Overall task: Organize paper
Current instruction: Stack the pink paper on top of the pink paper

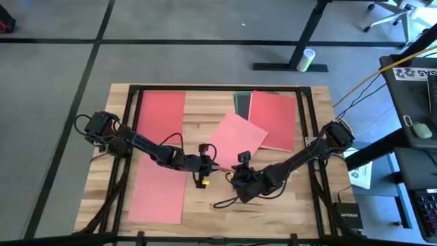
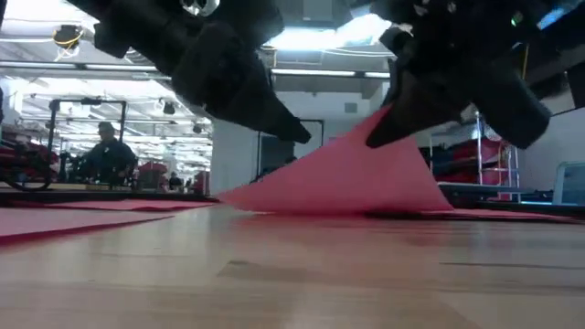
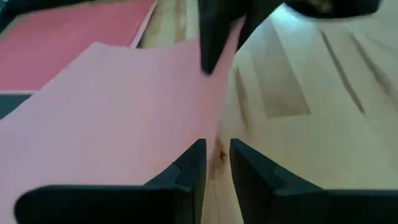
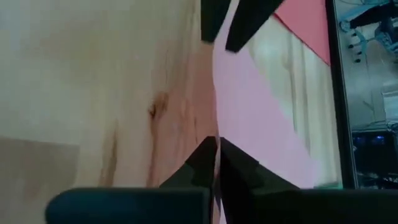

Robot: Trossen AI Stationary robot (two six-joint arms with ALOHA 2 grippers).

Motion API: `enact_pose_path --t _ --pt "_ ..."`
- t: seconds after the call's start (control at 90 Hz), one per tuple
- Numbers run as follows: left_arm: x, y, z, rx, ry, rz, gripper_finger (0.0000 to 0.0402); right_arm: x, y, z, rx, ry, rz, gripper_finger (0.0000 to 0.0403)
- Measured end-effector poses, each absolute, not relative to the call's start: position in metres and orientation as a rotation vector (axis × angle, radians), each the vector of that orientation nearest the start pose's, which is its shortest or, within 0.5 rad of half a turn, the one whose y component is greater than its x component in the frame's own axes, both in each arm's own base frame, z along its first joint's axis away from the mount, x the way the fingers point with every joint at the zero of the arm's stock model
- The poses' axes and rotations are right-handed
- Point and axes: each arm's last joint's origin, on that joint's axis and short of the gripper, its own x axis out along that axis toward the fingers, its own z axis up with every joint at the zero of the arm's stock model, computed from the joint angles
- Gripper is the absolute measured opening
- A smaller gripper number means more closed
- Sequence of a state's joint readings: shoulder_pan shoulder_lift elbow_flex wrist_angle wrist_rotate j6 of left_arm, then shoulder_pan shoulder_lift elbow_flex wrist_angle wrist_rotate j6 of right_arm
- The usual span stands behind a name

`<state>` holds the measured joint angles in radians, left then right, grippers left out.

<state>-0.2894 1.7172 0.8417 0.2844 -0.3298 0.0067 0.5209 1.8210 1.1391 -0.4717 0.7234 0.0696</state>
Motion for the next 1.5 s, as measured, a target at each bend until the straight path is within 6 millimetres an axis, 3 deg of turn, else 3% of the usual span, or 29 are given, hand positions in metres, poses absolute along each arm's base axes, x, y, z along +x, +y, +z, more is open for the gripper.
enact_pose_path --t 0.144,0.556,0.944,1.1,1.289,1.5 --pt "0.328 -0.087 0.161 0.183 0.577 0.041 0.0066 0.315 0.158 0.173 -0.602 0.921 -0.21 0.0" --pt "0.329 -0.086 0.16 0.153 0.575 0.057 0.015 0.322 0.156 0.179 -0.586 0.904 -0.2 0.0" --pt "0.335 -0.079 0.146 0.138 0.613 0.09 0.0158 0.327 0.158 0.184 -0.578 0.87 -0.182 0.0" --pt "0.334 -0.08 0.145 0.141 0.62 0.087 0.0126 0.328 0.158 0.185 -0.575 0.867 -0.181 0.0" --pt "0.334 -0.082 0.146 0.157 0.624 0.076 0.0018 0.328 0.159 0.185 -0.574 0.866 -0.18 0.0" --pt "0.334 -0.082 0.146 0.169 0.62 0.072 0.0001 0.328 0.158 0.185 -0.576 0.864 -0.184 0.0"
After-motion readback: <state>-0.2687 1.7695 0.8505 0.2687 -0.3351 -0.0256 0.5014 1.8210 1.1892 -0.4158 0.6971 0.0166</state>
